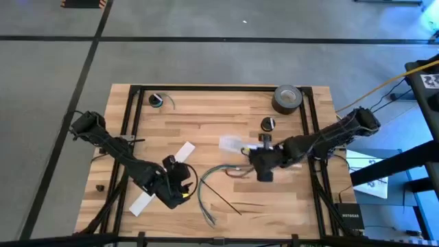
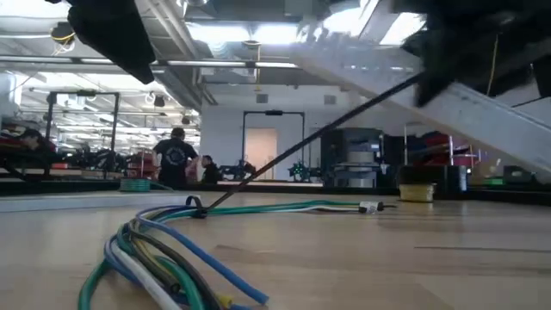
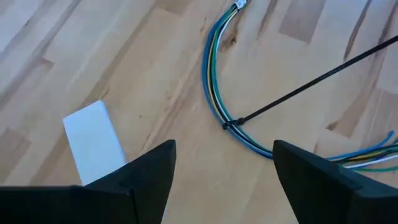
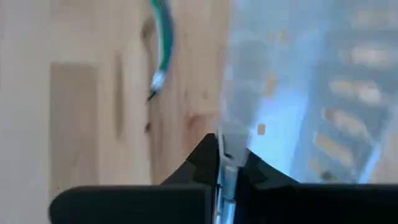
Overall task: Ziptie cables
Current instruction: Insert the ziptied cable wires into the white cable duct
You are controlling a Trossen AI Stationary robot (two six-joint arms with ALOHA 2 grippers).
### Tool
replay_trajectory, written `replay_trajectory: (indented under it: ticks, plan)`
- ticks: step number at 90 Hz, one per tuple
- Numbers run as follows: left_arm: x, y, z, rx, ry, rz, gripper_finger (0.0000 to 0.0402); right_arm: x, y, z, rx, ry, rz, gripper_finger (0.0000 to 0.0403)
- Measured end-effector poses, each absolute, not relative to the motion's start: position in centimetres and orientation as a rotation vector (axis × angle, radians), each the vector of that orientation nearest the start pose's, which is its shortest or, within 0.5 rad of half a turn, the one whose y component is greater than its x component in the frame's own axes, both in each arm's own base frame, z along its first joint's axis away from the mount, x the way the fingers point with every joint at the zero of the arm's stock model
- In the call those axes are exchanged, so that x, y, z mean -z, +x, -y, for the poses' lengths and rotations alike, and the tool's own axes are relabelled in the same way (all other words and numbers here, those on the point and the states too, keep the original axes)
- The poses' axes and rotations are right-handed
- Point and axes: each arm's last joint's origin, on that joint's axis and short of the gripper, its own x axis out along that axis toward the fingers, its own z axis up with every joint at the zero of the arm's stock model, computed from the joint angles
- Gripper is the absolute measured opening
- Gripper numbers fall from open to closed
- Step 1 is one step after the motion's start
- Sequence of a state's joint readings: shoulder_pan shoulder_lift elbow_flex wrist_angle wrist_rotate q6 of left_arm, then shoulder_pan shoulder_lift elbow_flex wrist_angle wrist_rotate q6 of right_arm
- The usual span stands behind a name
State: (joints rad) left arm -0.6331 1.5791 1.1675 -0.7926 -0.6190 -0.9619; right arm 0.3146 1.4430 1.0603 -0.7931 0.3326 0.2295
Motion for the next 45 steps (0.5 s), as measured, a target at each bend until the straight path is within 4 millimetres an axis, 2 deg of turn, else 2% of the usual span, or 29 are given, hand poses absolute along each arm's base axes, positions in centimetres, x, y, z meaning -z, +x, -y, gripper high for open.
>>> replay_trajectory:
  ticks: [18,28,45]
  plan:
    - [-23.9,25.5,16.6,-0.430,-0.184,-0.850,0.0253,-22.3,29.5,-4.8,0.112,-0.194,-1.075,0.0000]
    - [-23.9,25.5,16.6,-0.429,-0.184,-0.850,0.0253,-20.5,31.3,-3.6,0.085,-0.178,-1.071,0.0000]
    - [-23.9,25.5,16.6,-0.429,-0.185,-0.850,0.0253,-17.2,33.0,-2.6,0.077,-0.162,-1.127,0.0000]
